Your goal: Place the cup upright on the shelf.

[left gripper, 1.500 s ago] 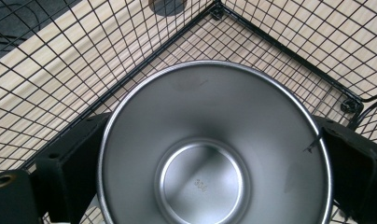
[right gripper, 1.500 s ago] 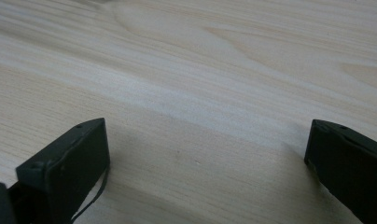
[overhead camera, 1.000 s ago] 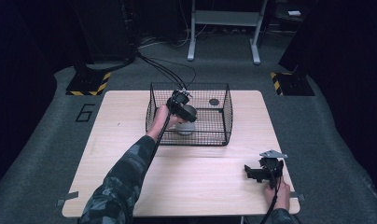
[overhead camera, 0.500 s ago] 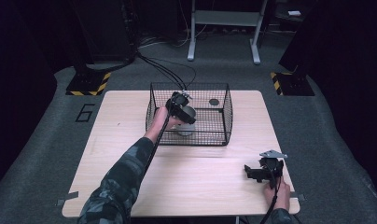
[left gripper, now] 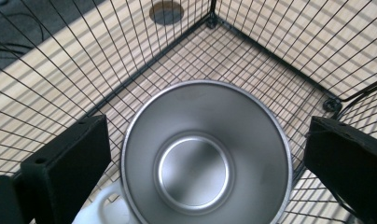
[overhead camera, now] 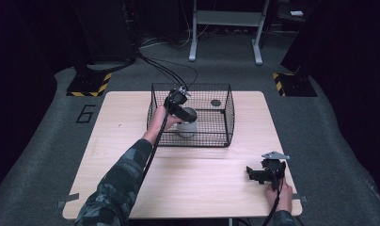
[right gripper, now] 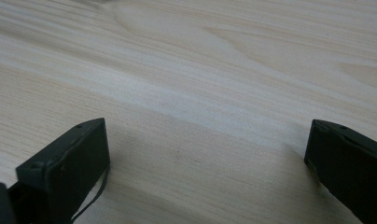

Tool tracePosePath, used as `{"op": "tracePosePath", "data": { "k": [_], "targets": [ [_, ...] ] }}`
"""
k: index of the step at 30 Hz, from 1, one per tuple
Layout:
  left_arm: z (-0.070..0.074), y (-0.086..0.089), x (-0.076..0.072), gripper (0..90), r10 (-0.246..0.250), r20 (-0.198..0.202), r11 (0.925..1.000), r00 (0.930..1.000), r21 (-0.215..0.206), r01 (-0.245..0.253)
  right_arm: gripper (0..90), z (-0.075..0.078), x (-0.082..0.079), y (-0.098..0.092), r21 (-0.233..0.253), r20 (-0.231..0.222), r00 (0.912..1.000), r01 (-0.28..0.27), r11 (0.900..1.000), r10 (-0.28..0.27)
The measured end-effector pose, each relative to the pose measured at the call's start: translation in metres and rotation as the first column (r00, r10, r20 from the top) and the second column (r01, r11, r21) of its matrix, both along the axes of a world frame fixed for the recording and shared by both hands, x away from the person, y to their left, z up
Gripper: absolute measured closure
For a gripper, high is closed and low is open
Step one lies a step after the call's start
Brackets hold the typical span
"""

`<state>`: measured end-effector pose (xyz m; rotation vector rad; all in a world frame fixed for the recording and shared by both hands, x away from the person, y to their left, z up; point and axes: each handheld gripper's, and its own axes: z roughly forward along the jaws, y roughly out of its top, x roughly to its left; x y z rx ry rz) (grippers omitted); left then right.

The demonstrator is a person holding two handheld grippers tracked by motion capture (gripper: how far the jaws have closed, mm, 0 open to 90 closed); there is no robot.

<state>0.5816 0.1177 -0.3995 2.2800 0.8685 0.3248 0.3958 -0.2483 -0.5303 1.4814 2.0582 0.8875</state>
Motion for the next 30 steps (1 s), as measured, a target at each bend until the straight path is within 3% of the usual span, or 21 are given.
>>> {"op": "tracePosePath", "data": {
  "k": [4, 16, 21, 22, 30],
  "targets": [
    [0.010, 0.005, -0.007, 1.2, 0.000, 0.013, 0.9996, 0.9999, -0.028, 0.001, 0.0, 0.000, 0.000, 0.000, 0.000, 0.000, 1.0000, 0.000, 1.000, 0.000],
    [0.038, 0.021, -0.036, 0.8, -0.031, 0.054, 0.9982, 0.9980, -0.050, 0.034, 0.0, 0.000, 0.000, 0.000, 0.000, 0.000, 1.0000, -0.001, 1.000, 0.001],
    [0.051, 0.032, -0.062, 0.8, -0.051, 0.094, 0.9955, 0.9942, -0.075, 0.058, 0.0, 0.000, 0.000, 0.000, 0.000, 0.000, 1.0000, 0.000, 1.000, 0.000],
    [0.051, 0.032, -0.062, 0.8, -0.051, 0.094, 0.9955, 0.9942, -0.075, 0.058, 0.0, 0.000, 0.000, 0.000, 0.000, 0.000, 1.0000, 0.000, 1.000, 0.000],
    [0.054, 0.056, -0.102, 0.5, -0.056, 0.135, 0.9939, 0.9893, -0.087, 0.068, 0.0, 0.000, 0.000, 0.000, 0.000, 0.000, 1.0000, 0.000, 1.000, 0.000]
  ]
}}
